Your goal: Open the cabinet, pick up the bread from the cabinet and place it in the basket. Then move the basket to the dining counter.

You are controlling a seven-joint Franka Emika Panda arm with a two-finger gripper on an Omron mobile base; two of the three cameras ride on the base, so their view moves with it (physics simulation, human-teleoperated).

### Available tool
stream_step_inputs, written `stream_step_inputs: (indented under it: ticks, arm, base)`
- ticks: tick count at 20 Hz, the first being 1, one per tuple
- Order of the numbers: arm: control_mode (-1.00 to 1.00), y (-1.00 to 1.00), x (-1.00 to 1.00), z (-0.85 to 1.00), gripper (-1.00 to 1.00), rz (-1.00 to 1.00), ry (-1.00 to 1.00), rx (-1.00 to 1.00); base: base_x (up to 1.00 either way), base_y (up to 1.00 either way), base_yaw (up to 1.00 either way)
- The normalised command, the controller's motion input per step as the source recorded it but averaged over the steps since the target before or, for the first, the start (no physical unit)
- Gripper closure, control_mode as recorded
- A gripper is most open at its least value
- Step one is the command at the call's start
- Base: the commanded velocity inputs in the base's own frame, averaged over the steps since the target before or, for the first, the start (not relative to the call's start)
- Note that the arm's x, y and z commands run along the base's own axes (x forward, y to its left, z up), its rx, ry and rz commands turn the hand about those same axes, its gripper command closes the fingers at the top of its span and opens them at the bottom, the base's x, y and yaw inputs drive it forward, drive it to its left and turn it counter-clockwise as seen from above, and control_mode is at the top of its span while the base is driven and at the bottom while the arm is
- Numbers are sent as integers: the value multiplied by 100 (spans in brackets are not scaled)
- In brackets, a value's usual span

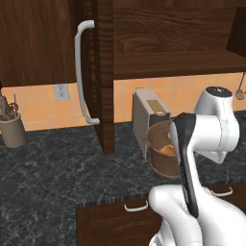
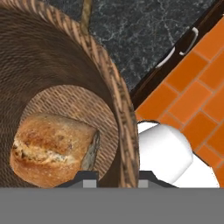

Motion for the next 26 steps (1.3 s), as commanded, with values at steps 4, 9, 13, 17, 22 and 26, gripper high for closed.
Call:
stream_step_inputs:
  ticks: [4, 9, 13, 17, 22, 26]
  arm:
    - [-100, -1, 8, -1, 100, 4, 2, 1]
    - [-100, -11, 6, 0, 100, 0, 1, 3]
    - [-100, 0, 0, 0, 100, 0, 0, 0]
    - [100, 0, 0, 0, 100, 0, 0, 0]
    - [100, 0, 0, 0, 100, 0, 0, 0]
    - [100, 0, 0, 0, 100, 0, 0, 0]
  base:
    - [0, 0, 0]
    - [0, 0, 0]
    - [0, 0, 0]
    - [-11, -5, 0]
    - [-80, -40, -4]
    - [-91, -54, -11]
